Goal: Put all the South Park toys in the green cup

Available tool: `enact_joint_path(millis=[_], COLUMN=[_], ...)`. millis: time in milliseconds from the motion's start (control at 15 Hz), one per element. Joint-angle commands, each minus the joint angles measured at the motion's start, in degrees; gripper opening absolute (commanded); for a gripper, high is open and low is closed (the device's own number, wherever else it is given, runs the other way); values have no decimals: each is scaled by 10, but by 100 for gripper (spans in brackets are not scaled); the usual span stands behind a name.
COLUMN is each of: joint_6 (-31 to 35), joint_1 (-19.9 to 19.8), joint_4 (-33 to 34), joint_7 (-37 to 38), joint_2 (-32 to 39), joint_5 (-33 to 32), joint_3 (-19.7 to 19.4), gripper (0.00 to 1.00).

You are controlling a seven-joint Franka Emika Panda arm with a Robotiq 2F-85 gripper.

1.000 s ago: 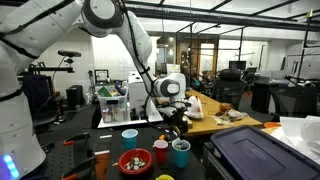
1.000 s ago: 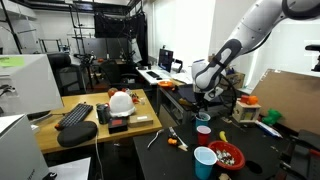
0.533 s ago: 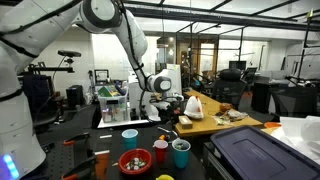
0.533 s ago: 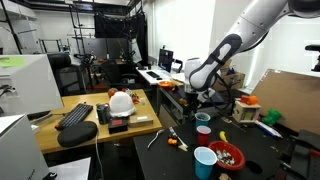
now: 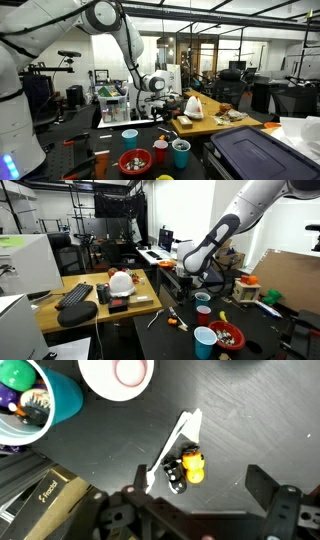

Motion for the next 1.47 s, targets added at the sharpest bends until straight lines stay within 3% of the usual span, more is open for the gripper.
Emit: enact_joint_path(millis=[0, 933, 1400], joint_6=[4, -22, -41], joint_1=[20, 82, 81], joint_4=[29, 166, 229], joint_7=[-10, 6, 6], joint_2=[23, 160, 210], joint_5=[-17, -75, -63], joint_3=[-2, -37, -35], gripper=[100, 100, 100])
